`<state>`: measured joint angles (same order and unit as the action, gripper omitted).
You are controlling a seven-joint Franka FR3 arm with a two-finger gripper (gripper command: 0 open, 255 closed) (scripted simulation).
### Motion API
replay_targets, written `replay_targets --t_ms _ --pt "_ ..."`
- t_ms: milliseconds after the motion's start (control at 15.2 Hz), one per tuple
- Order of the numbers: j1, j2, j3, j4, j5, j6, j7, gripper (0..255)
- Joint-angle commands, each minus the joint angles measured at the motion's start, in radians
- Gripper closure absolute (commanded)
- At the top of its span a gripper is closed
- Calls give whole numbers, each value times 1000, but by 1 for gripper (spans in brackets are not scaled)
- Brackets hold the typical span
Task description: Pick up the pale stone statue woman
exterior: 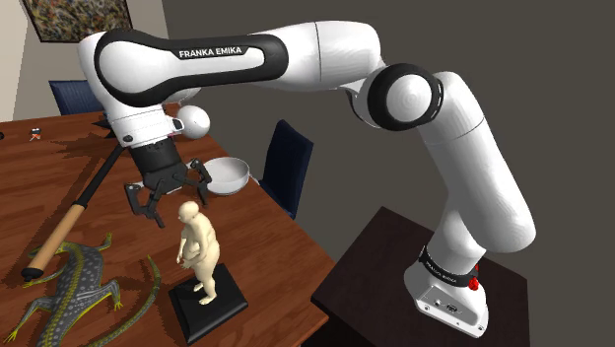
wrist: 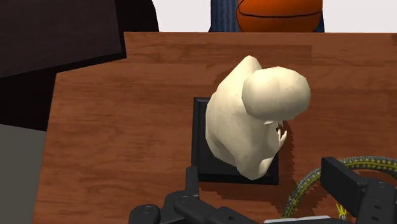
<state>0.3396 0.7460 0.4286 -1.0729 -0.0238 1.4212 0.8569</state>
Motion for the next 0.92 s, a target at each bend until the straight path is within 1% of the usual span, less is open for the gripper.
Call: replay_targets --t_ms 0,198,330,396,858 --pt "1 9 -2 -11 -2 20 -1 0" --pt "-3 14 -4 -52 -4 64 -7 0" --pt "-3 14 -4 -52 -4 64 -7 0" --pt "-3 14 -4 -51 -4 64 -6 255" --pt "-3 13 -4 -53 -4 64 -6 255"
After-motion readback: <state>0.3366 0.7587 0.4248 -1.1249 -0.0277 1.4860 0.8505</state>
